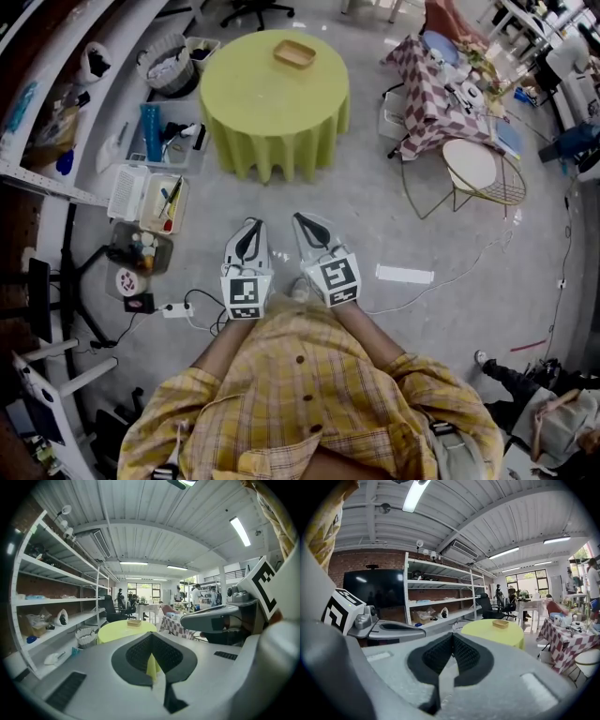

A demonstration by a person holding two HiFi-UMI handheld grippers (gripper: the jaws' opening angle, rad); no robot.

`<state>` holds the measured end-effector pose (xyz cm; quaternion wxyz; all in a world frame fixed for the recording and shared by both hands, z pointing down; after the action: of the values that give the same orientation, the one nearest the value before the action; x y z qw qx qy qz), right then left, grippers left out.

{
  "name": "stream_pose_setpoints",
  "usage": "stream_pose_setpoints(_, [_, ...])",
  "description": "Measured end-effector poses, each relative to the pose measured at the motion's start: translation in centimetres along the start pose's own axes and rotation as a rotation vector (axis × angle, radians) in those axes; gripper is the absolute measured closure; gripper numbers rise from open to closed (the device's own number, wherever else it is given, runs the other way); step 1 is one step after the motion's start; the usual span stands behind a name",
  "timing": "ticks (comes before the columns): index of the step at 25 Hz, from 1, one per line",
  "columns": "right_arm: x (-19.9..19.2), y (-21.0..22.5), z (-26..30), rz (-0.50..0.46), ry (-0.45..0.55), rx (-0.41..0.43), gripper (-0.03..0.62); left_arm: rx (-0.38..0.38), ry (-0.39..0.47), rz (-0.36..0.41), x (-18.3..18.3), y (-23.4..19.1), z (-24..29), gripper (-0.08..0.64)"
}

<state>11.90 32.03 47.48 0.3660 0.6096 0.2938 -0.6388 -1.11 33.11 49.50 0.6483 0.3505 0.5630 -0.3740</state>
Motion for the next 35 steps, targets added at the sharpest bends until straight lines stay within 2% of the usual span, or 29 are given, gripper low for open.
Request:
stream_pose_setpoints(11, [0.7, 4.0, 9.5, 0.001, -0.012, -0.009, 0.595, -0.009, 0.010, -0.010, 0.5, -7.1, 8.5, 0.557])
stream_pose_setpoints(24, [4.5, 8.1, 21.2, -0.007, -0.026, -0.084, 0.595, -0.104, 0.011, -0.015, 3.5, -15.8, 18.5, 0.558])
stream_pose_setpoints(35, [6.3, 8.9, 29.3, 0.019, -0.011, -0.133, 0.595, -0.161, 0.004, -0.006, 4.3, -23.0, 23.3, 0.557])
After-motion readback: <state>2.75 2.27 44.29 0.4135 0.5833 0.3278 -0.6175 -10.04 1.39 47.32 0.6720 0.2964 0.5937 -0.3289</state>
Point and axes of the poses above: the fingertips, and each gripper's own axes: z forward along the fingers, y to its right, x out of its top, the point moved 6 cm from there along -z, backward along the fingers, and after that the axes turned 9 degrees about y, right-handed, at the moved point
